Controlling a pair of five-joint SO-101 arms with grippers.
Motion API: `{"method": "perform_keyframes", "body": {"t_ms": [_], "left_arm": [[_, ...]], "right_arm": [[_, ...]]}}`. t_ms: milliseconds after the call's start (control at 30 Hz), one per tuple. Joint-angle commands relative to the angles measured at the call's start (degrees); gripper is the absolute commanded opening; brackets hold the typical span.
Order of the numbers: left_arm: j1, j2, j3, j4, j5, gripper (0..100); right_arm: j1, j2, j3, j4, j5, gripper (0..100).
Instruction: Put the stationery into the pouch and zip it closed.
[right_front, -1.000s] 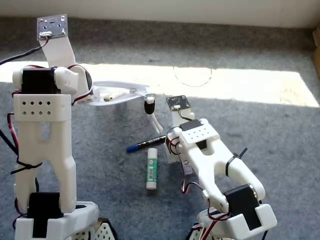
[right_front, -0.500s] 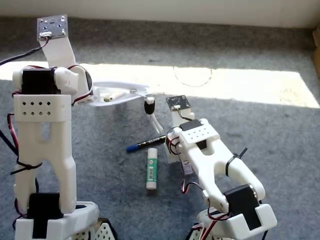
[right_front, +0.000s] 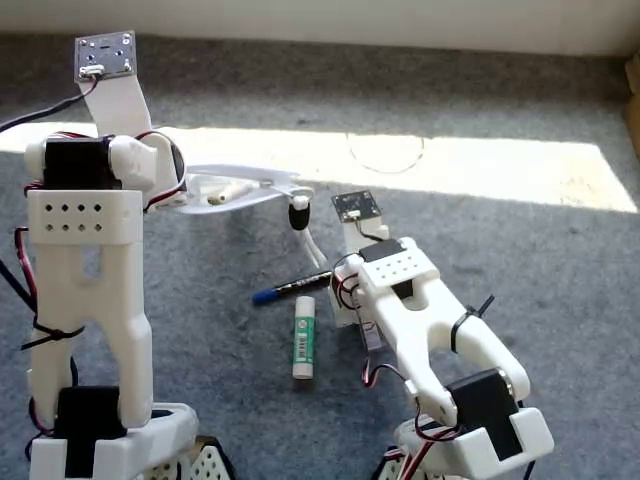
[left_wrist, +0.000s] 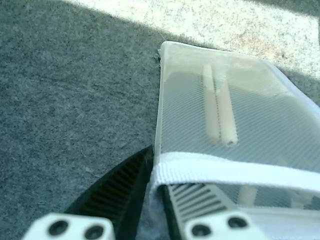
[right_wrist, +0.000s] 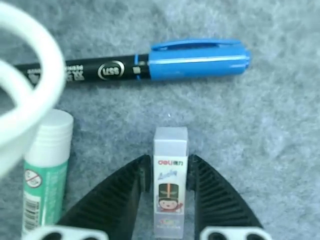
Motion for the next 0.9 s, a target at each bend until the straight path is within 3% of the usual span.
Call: {"method": "perform_keyframes", "body": {"t_ms": [0, 733, 867], "left_arm": [[-0.75, 0.40, 0.40, -0.26, -0.44, 1], [-0.75, 0.40, 0.40, -0.09, -0.44, 1], [-0.75, 0.40, 0.40, -0.09, -0.44, 1]], "right_arm": [[-1.19, -1.10, -4.88, 2.68, 0.09, 11.1], [-1.19, -1.98, -5.49, 2.33, 3.60, 3.7], [-0.92, -2.33, -5.93, 6.20, 3.60, 3.6]]}}
